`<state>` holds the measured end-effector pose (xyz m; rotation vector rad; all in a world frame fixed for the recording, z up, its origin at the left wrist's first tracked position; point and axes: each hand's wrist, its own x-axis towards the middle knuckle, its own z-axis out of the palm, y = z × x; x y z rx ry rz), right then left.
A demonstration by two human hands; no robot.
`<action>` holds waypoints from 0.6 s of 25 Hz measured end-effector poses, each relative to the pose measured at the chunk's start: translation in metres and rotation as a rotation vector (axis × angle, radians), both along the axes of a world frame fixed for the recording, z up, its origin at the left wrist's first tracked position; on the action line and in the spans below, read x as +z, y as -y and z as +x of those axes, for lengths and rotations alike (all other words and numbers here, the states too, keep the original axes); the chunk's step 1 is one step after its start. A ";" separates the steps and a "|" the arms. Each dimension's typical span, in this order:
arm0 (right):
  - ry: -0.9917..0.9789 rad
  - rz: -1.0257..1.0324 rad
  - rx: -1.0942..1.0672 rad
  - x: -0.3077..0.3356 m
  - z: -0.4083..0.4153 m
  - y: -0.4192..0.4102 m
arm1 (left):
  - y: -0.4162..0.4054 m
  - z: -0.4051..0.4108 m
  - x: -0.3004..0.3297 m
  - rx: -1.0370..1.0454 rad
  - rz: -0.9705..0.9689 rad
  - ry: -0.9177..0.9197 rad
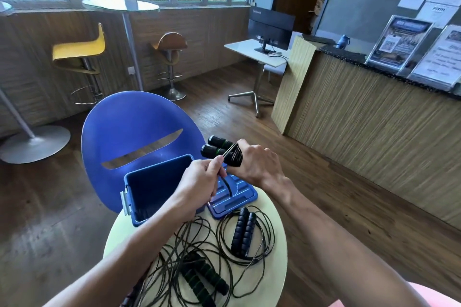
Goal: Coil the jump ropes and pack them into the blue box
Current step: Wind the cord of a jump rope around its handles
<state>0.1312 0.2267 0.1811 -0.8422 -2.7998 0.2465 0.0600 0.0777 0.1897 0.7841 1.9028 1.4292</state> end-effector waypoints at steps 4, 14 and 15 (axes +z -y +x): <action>-0.001 -0.058 0.003 0.004 -0.005 0.002 | 0.001 0.013 0.000 -0.042 -0.071 -0.093; -0.097 -0.140 0.009 0.011 0.002 0.001 | 0.009 0.000 0.000 -0.168 -0.104 -0.175; -0.104 -0.145 0.013 0.014 0.004 0.001 | 0.015 0.000 -0.007 -0.196 -0.095 -0.130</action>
